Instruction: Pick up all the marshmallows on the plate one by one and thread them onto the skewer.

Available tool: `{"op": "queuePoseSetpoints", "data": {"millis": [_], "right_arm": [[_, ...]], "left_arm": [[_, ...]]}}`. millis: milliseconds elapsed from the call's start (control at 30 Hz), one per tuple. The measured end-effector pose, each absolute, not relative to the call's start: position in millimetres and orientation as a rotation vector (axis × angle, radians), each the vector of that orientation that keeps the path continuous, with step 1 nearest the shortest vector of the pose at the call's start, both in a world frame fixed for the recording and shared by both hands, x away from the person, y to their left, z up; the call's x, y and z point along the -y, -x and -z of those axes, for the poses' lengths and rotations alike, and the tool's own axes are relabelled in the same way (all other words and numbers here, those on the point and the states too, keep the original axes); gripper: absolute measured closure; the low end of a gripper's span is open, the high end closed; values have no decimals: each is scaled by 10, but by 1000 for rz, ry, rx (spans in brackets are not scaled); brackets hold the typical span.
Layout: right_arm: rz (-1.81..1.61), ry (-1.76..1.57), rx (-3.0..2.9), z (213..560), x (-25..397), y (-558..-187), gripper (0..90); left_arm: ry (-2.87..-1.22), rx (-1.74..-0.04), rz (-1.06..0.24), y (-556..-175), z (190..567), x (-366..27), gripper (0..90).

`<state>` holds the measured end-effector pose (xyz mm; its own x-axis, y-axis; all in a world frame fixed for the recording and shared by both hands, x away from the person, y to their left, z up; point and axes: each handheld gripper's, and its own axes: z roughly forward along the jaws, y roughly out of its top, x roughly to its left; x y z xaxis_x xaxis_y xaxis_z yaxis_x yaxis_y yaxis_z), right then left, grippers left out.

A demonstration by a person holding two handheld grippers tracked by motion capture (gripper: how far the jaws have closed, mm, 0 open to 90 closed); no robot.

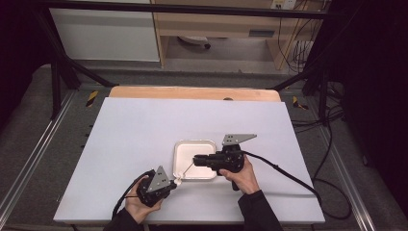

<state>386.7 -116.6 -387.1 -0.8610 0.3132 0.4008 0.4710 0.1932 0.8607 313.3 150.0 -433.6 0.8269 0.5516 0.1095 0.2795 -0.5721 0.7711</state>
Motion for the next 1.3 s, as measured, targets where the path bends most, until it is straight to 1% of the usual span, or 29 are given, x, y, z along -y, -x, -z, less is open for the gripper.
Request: {"op": "queuePoseSetpoints", "data": {"millis": [1000,1033,1067,1100,1133,1167,1200,1233,1300], "right_arm": [[1784,766,2273,4031,1048,-3808,838],[1785,766,2269,4042,1040,-3804,838],[1746,756,2283,4064,1017,-3803,835],[1650,724,2342,4129,949,-3792,832],[1642,707,2332,4228,859,-3761,833],[1686,731,2341,4247,832,-3745,831],[1704,735,2321,4250,830,-3761,828],[1723,731,2306,4246,832,-3769,824],[1766,735,2273,4199,844,-3762,816]], "left_arm": [[-2168,-650,-408,-3128,4347,-1503,893],[-2142,-640,-401,-3125,4337,-1507,893],[-2086,-623,-356,-3127,4282,-1509,893],[-2122,-613,-436,-3109,4207,-1450,893],[-2160,-594,-554,-3094,4215,-1410,893],[-2115,-634,-480,-3125,4243,-1454,893],[-2093,-645,-439,-3140,4251,-1497,893],[-2099,-634,-458,-3126,4239,-1516,893],[-2080,-635,-451,-3118,4215,-1534,892]]}}
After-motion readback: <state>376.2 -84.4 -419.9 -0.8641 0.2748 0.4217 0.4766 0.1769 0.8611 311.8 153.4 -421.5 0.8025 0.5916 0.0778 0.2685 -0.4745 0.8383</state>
